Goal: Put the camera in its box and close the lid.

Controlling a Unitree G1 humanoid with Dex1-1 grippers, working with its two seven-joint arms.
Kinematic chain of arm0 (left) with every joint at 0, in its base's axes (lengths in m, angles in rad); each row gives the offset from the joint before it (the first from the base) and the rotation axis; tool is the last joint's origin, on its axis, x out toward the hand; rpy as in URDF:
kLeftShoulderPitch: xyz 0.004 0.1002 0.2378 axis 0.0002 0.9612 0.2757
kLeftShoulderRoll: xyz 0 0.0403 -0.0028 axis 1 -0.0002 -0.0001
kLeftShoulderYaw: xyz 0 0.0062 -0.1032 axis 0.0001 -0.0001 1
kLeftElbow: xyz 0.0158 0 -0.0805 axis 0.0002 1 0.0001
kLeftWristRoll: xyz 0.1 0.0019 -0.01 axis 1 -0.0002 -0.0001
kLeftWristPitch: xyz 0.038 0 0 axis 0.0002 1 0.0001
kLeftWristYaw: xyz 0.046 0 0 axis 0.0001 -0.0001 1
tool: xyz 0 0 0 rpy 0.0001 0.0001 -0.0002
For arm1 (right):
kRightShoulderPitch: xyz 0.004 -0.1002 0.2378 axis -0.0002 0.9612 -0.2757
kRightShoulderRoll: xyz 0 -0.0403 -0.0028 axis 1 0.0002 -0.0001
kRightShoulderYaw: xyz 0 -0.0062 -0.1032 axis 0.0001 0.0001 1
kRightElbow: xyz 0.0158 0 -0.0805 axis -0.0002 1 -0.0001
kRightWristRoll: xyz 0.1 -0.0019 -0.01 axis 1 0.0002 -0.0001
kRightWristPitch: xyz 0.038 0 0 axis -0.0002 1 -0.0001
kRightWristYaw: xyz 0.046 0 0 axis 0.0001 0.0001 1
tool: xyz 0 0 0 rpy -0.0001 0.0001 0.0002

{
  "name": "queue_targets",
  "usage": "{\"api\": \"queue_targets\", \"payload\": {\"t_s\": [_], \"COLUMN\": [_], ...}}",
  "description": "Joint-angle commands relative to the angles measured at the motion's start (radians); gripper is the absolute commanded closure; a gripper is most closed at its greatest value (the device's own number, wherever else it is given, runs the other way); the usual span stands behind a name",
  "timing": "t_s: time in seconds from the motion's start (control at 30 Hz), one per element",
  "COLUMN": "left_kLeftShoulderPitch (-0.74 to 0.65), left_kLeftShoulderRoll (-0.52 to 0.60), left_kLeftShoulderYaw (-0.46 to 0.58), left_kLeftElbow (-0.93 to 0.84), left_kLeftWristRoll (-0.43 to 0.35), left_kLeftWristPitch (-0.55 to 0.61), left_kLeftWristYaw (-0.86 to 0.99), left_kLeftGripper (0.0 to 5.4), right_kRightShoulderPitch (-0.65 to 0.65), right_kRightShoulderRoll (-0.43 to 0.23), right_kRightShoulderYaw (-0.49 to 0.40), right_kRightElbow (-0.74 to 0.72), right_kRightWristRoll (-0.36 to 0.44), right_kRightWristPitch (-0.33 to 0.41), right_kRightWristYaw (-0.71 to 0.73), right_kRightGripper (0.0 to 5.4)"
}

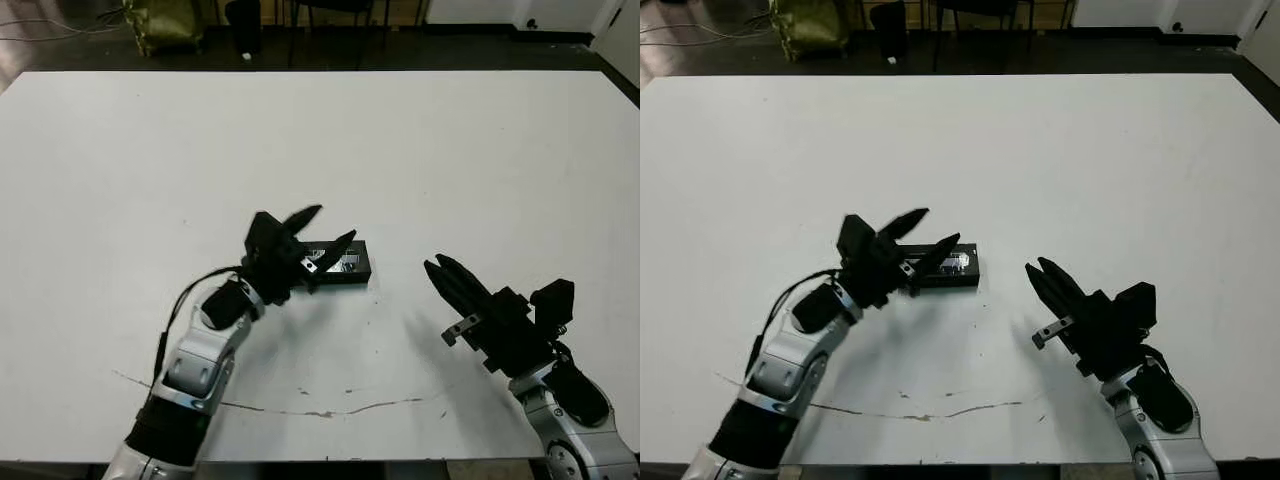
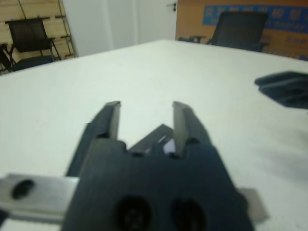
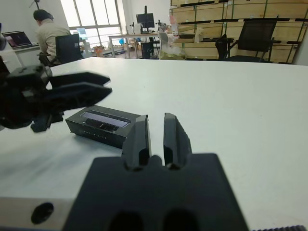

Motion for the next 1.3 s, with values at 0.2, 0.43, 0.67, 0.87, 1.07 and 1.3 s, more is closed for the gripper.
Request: {"api": "queue_targets", "payload": {"t_s": [0.2, 0.43, 0.67, 0.87, 1.07, 1.3], "left_kLeftShoulderPitch": [0.043, 0.069, 0.059, 0.062, 0.068, 0.126], "left_kLeftShoulderRoll": [0.022, 0.01, -0.007, -0.015, 0.003, 0.055], "left_kLeftShoulderYaw": [-0.045, -0.054, -0.018, 0.004, 0.001, 0.022], "left_kLeftElbow": [-0.062, -0.097, -0.107, -0.092, -0.093, -0.29], "left_kLeftWristRoll": [0.061, 0.117, 0.081, 0.052, 0.036, -0.001], "left_kLeftWristPitch": [0.128, 0.228, 0.425, 0.489, 0.502, 0.489], "left_kLeftWristYaw": [0.047, 0.133, 0.152, 0.16, 0.142, 0.108], "left_kLeftGripper": [5.38, 5.38, 5.38, 5.38, 5.38, 5.38], "right_kRightShoulderPitch": [0.002, 0.008, 0.007, 0.016, 0.015, 0.009], "right_kRightShoulderRoll": [0.0, 0.0, -0.001, -0.004, -0.008, 0.002], "right_kRightShoulderYaw": [0.001, 0.004, 0.003, 0.003, 0.005, -0.003], "right_kRightElbow": [0.018, -0.011, -0.002, -0.011, -0.011, 0.0], "right_kRightWristRoll": [-0.013, -0.011, -0.003, -0.015, -0.017, -0.012], "right_kRightWristPitch": [-0.026, 0.006, -0.001, 0.009, 0.009, -0.006], "right_kRightWristYaw": [0.003, -0.019, -0.011, -0.022, -0.021, -0.025], "right_kRightGripper": [5.4, 5.4, 5.4, 5.4, 5.4, 5.4]}}
